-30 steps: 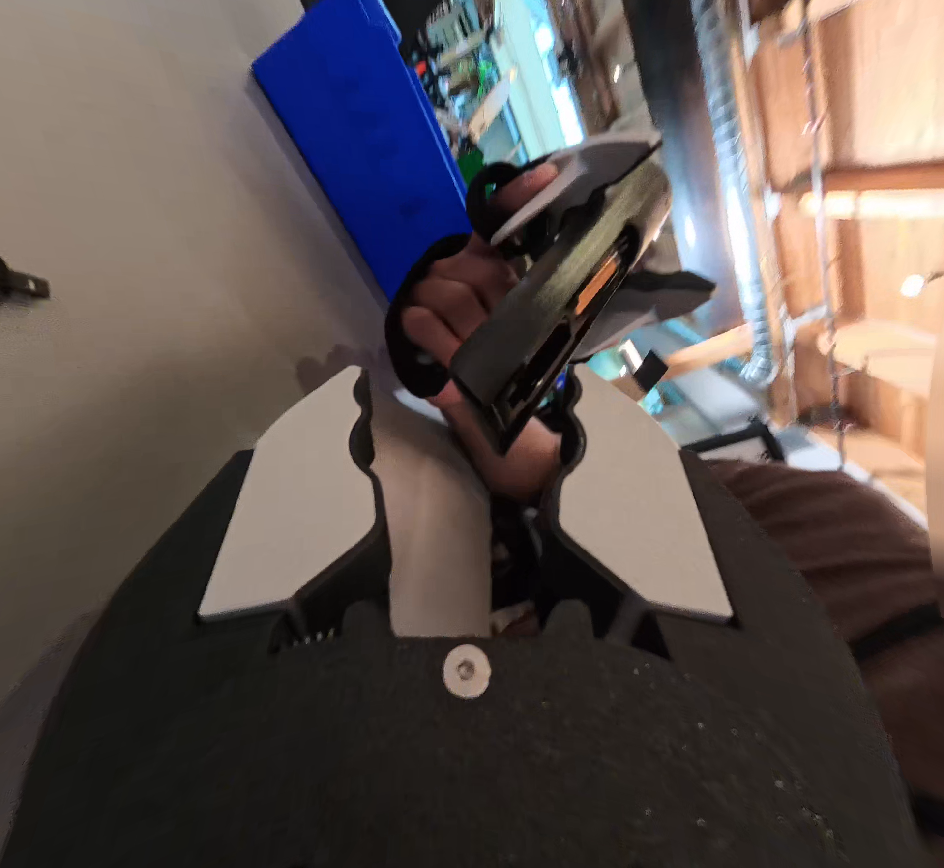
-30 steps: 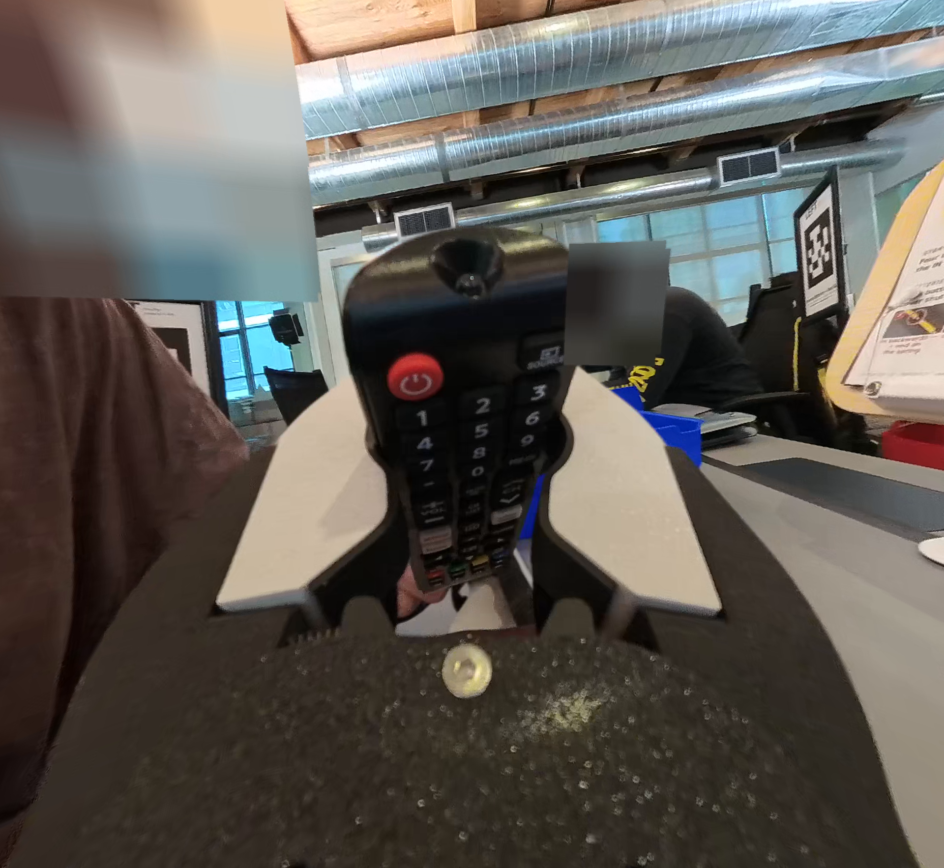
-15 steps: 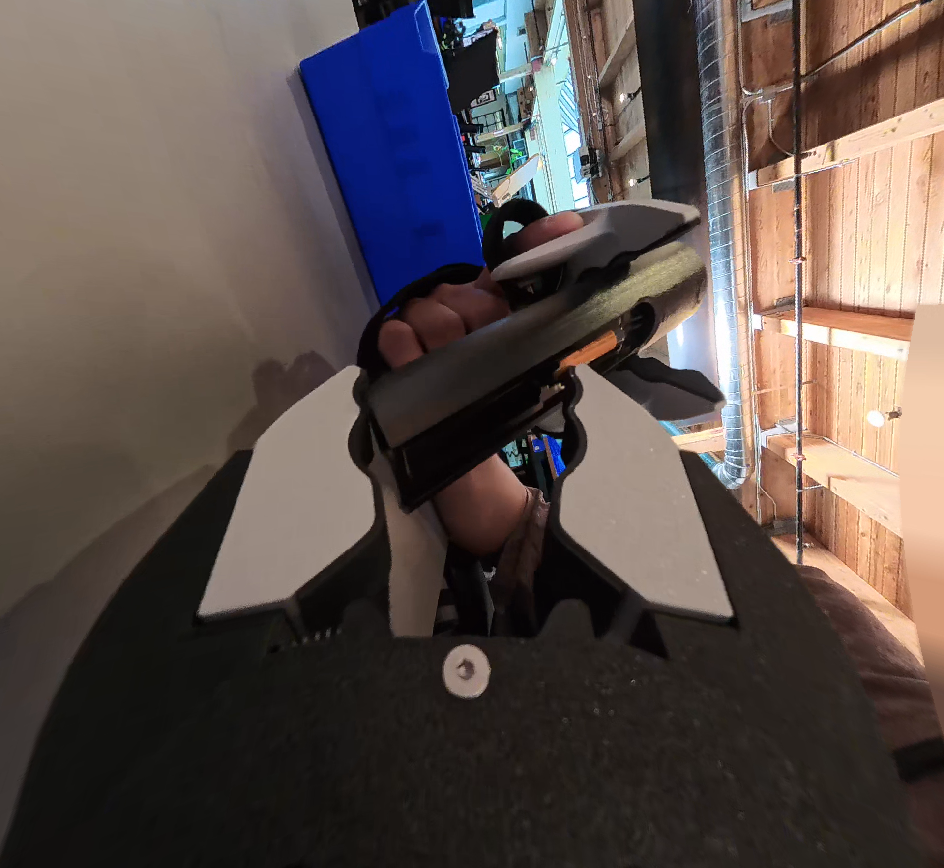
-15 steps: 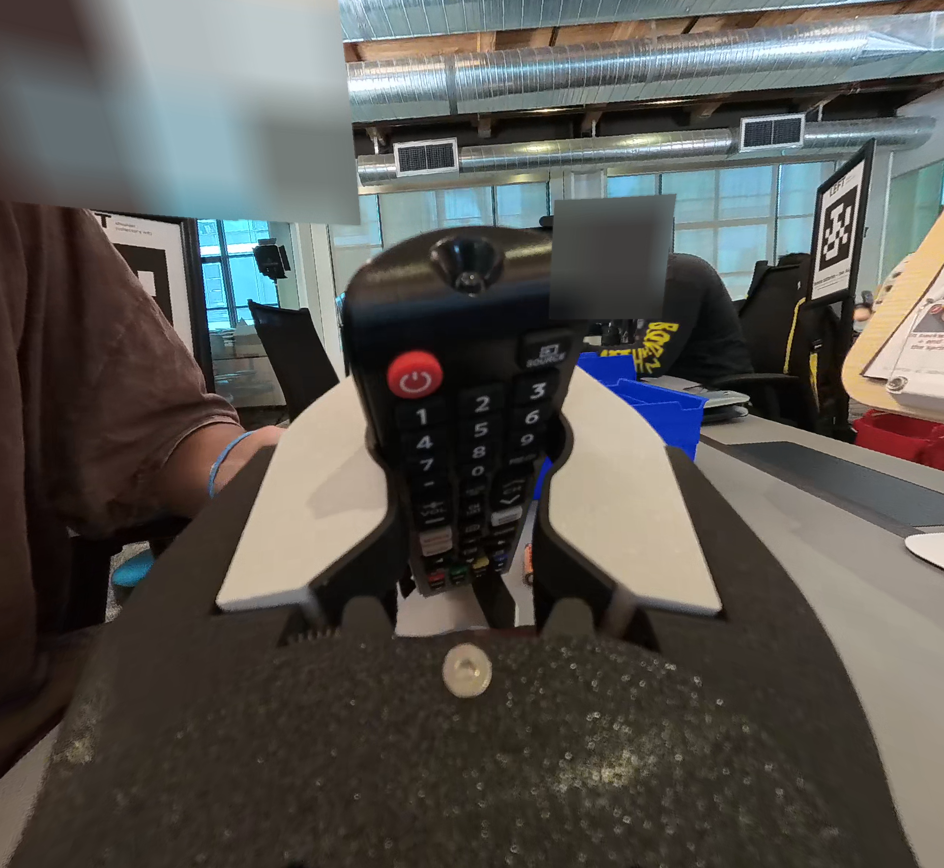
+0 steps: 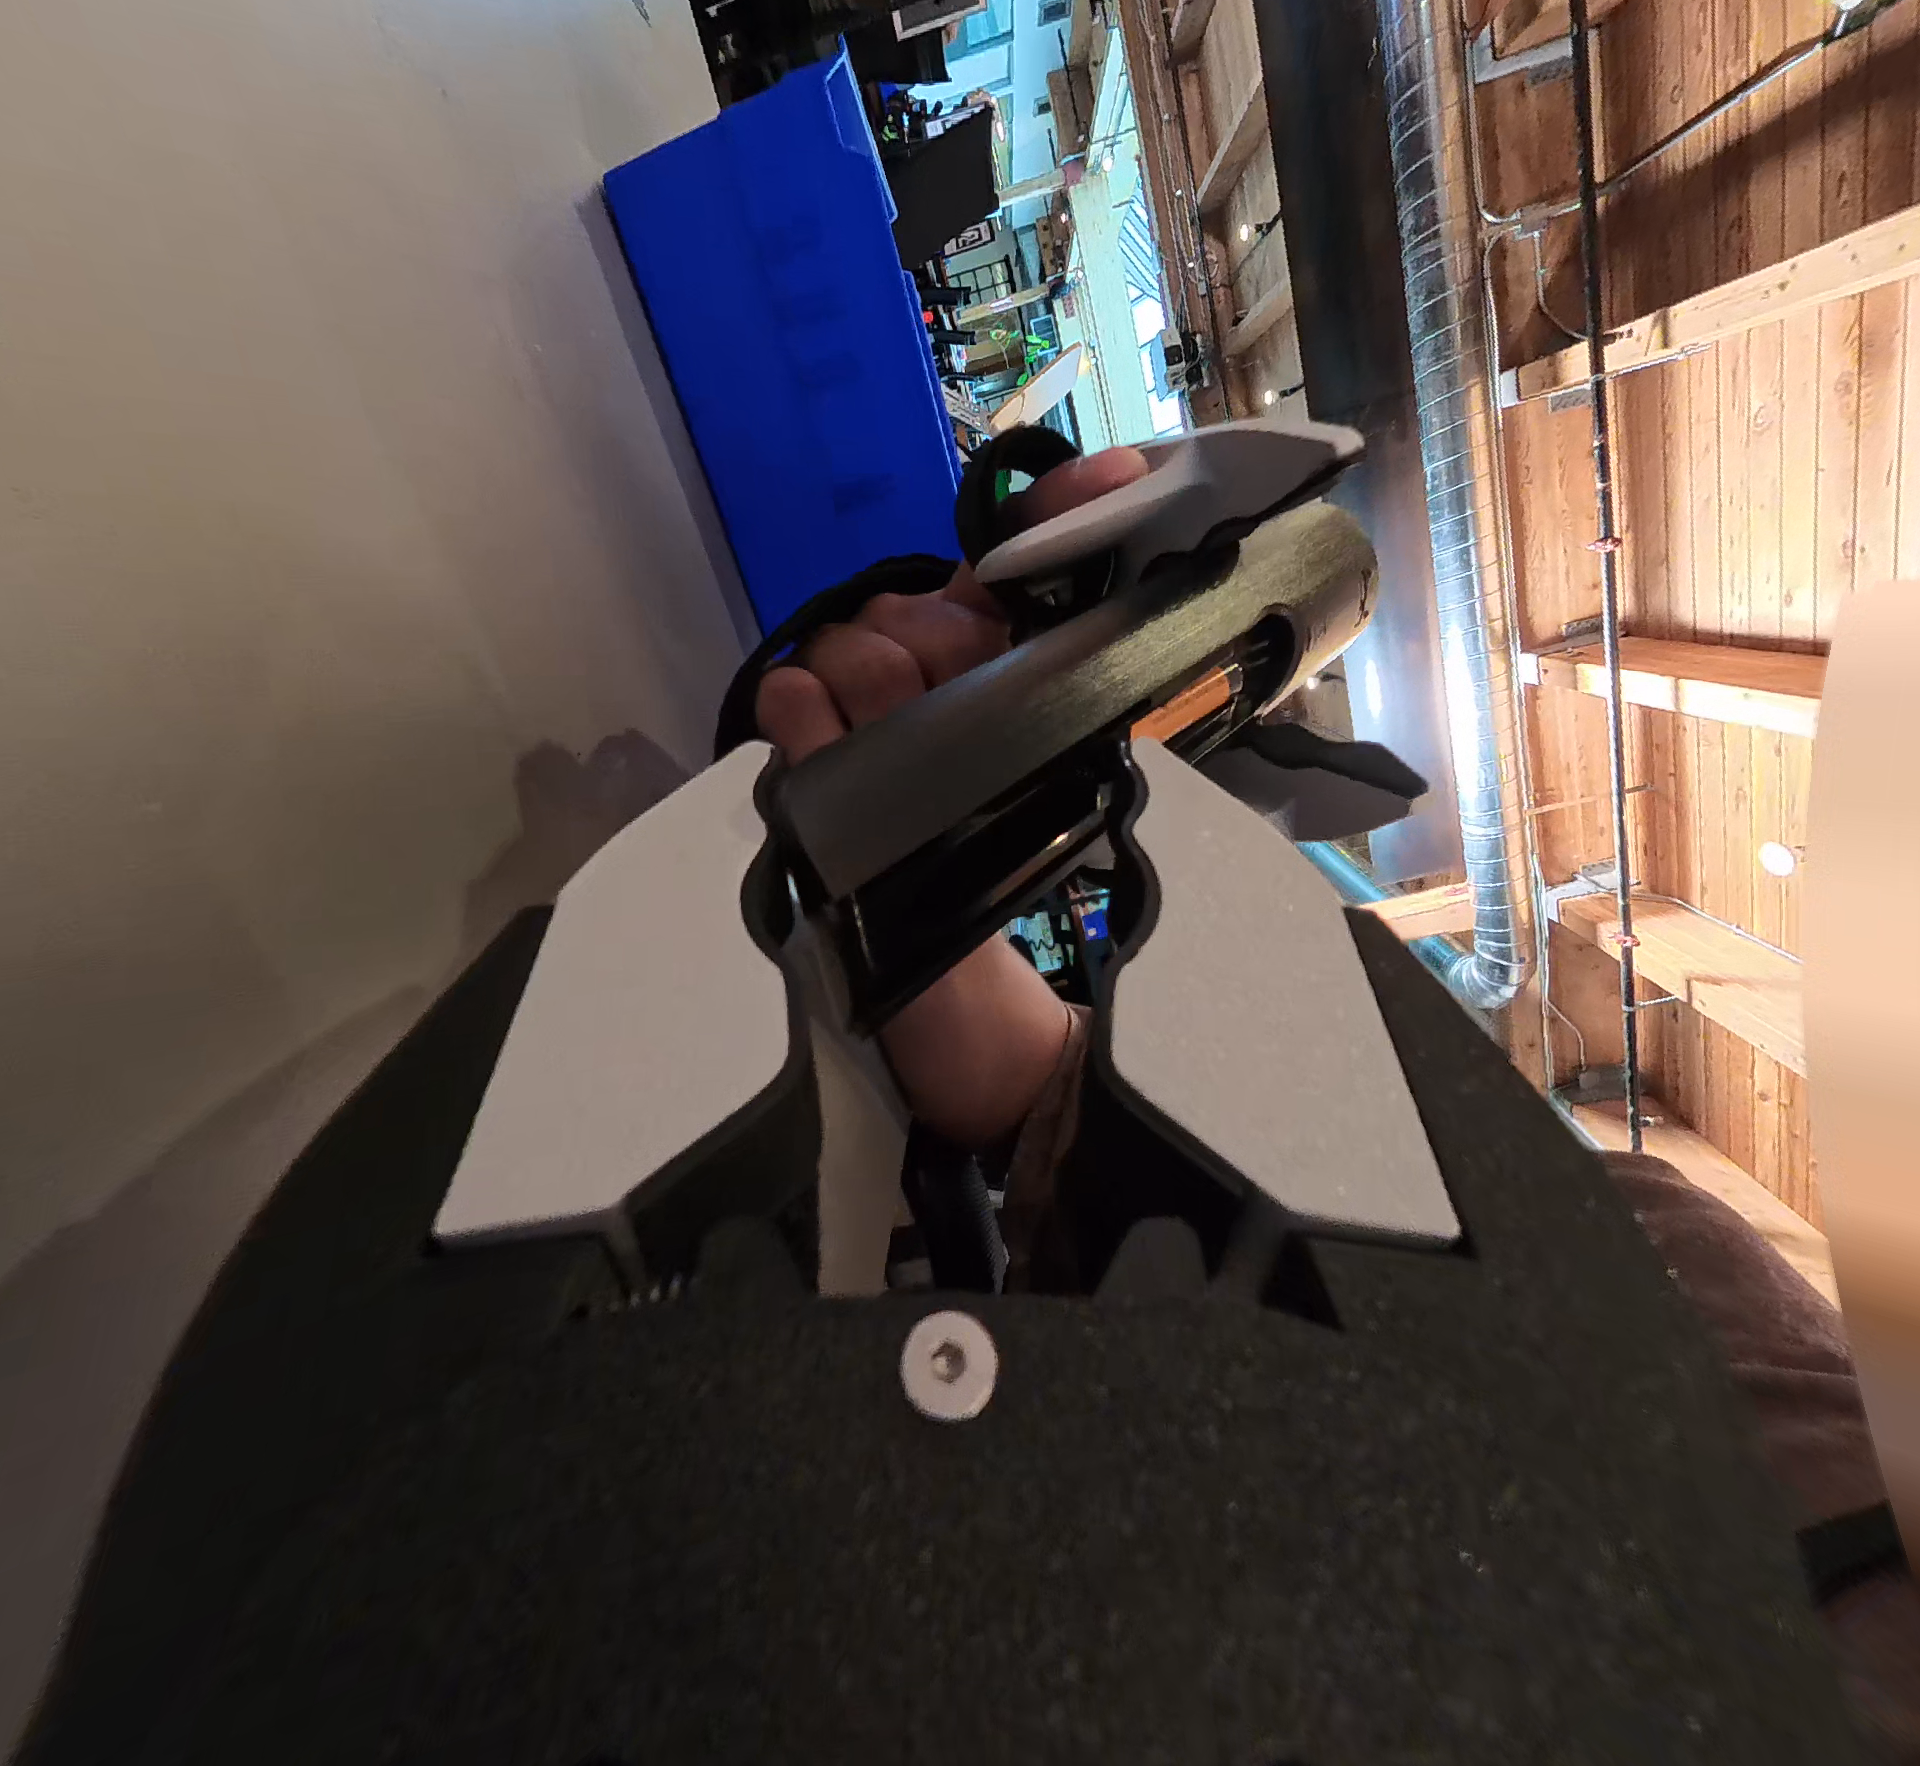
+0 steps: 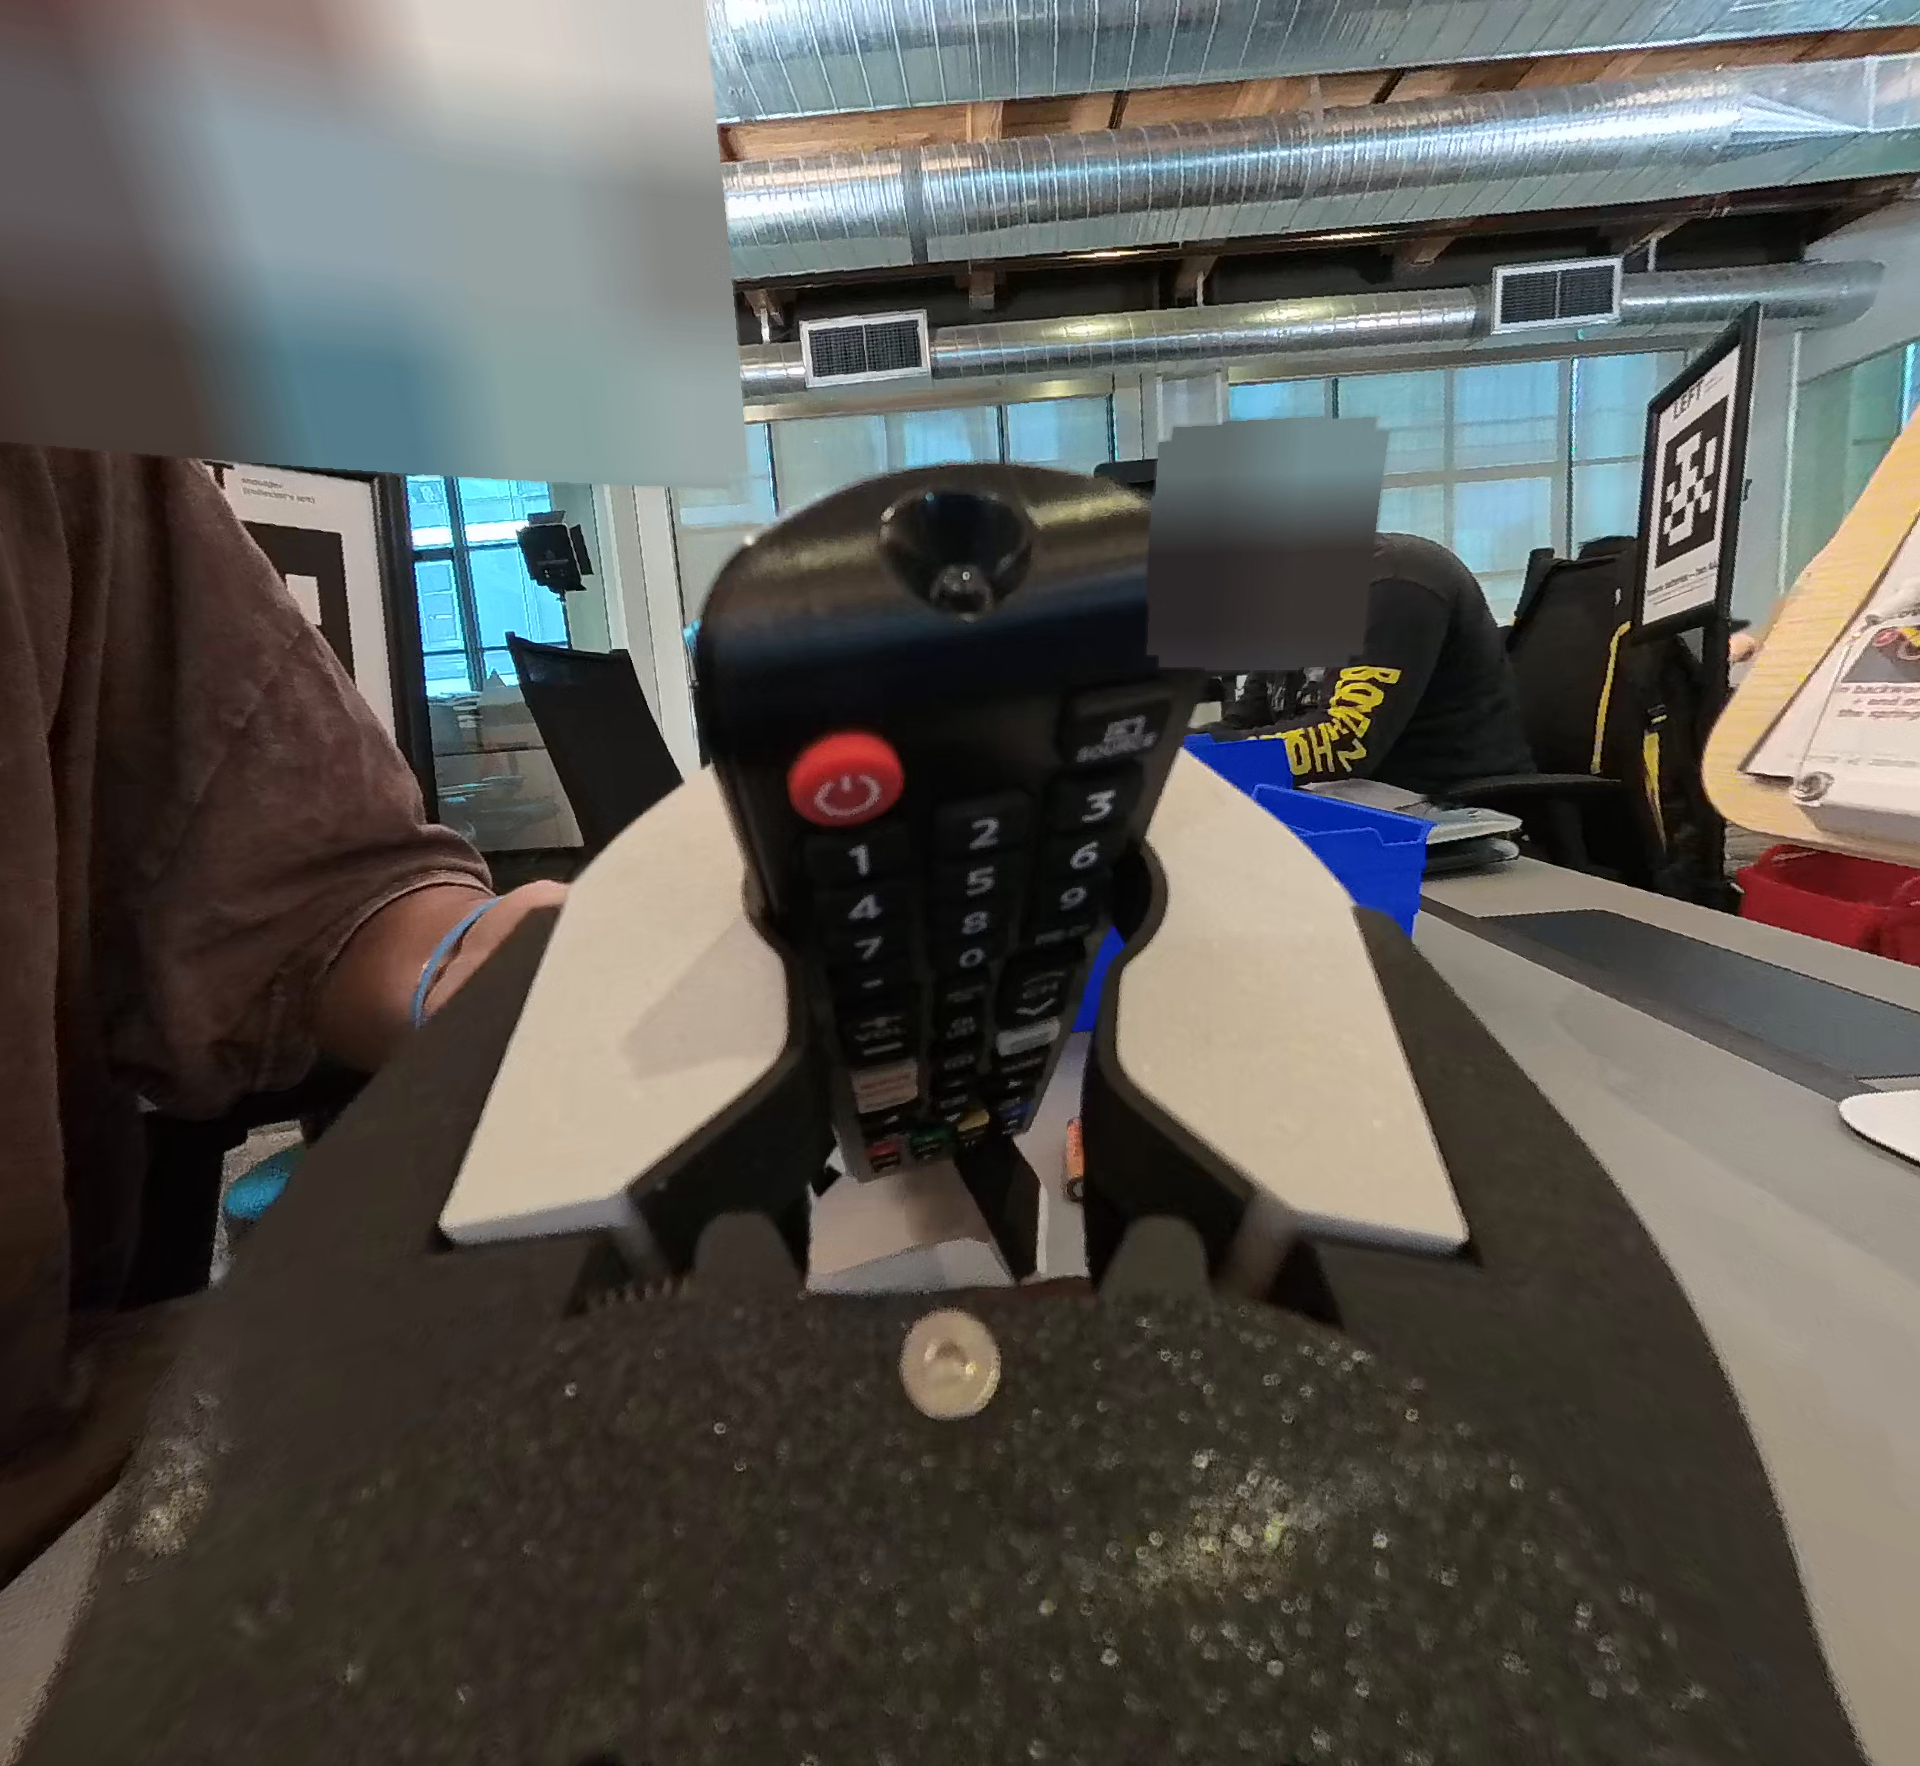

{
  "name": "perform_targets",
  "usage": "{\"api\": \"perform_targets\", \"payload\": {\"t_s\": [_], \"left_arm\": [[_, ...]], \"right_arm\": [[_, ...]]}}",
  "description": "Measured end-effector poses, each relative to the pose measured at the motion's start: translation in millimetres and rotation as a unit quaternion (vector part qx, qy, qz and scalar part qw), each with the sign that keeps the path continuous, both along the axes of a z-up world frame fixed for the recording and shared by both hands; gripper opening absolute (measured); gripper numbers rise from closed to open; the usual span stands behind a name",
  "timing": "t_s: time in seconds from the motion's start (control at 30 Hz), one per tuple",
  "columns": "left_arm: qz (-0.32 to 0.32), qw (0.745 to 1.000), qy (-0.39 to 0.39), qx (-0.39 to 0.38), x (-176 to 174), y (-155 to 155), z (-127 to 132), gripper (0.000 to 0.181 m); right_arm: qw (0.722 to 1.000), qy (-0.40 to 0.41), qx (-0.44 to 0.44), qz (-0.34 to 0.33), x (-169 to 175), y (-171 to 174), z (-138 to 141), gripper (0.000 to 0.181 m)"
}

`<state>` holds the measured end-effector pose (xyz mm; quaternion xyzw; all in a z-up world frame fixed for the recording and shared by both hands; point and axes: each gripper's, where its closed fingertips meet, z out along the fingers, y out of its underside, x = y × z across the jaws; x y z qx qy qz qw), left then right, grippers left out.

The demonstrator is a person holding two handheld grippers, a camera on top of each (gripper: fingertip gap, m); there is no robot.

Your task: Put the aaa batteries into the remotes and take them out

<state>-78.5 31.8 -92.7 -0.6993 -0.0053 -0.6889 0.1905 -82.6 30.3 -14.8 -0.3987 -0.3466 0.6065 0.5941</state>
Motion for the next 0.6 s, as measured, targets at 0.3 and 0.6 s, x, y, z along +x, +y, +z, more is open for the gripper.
{"api": "perform_targets", "payload": {"t_s": [0.3, 0.6], "left_arm": [[0.016, 0.999, 0.037, 0.030, -8, 5, 0, 0.056], [-0.009, 0.999, 0.023, 0.044, -3, 2, 7, 0.058]], "right_arm": [[1.000, 0.004, -0.002, -0.015, -2, 3, -5, 0.059], [1.000, 0.026, -0.008, -0.013, 2, 1, 5, 0.059]]}}
